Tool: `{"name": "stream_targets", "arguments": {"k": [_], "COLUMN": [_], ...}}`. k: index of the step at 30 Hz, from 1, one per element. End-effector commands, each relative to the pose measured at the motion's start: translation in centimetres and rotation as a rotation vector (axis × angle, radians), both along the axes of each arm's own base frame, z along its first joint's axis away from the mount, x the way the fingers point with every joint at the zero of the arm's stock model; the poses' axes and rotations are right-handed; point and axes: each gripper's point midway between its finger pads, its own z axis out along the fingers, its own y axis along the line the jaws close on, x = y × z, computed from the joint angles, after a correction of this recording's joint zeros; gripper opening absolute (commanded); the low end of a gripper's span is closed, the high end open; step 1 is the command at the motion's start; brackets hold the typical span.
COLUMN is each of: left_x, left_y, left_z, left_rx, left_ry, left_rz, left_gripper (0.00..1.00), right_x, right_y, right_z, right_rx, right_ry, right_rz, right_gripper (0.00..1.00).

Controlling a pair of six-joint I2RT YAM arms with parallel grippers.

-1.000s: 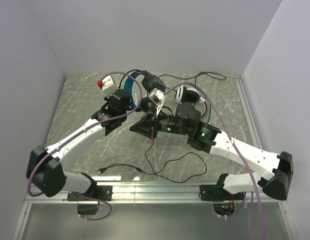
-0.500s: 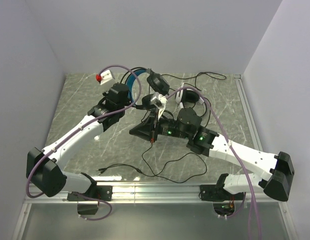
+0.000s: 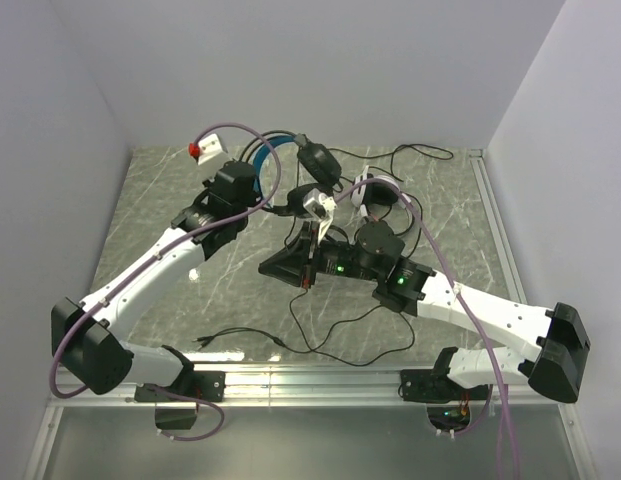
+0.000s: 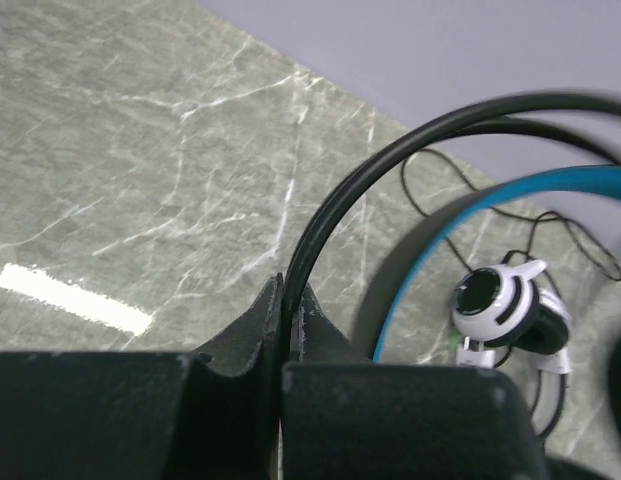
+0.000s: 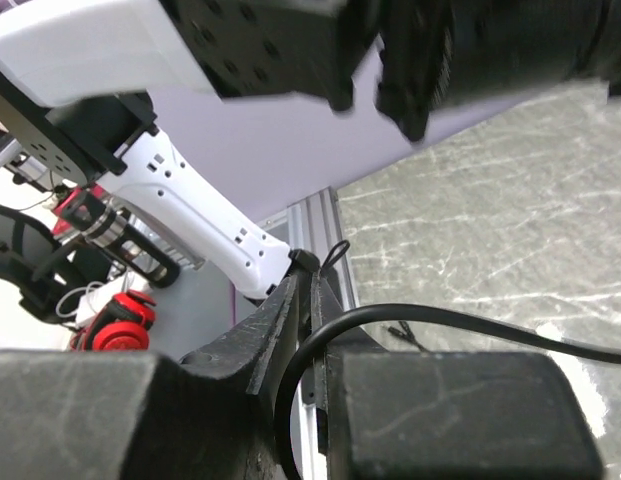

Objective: Wrap the headphones

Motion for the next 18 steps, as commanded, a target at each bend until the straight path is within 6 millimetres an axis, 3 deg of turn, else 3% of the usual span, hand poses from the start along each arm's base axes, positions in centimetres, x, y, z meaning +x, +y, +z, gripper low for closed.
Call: {"name": "stream_targets", "arguments": {"k": [1, 9, 18], "left_x": [0.4, 1.1, 1.8], "left_y": [0.0, 0.1, 0.2], "left_z": [6.6, 6.6, 3.6], "left_rx": [-0.114, -0.105, -0.088], "left_ry": [-0.156, -0.161, -0.149], "left_rz": [0.012, 0.033, 0.066], "left_gripper": [0.00, 0.00, 0.00], "right_x": [-1.3, -1.9, -2.5], "right_y": [-0.5, -0.6, -0.9], "right_z": [2.5, 2.0, 4.0], "right_rx": [0.090, 0.097, 0.127], "right_ry": [-0.034, -0.015, -0.038], "right_rz": [0.041, 0.057, 0.074], "right_gripper": [0.19, 0.20, 0.20]}}
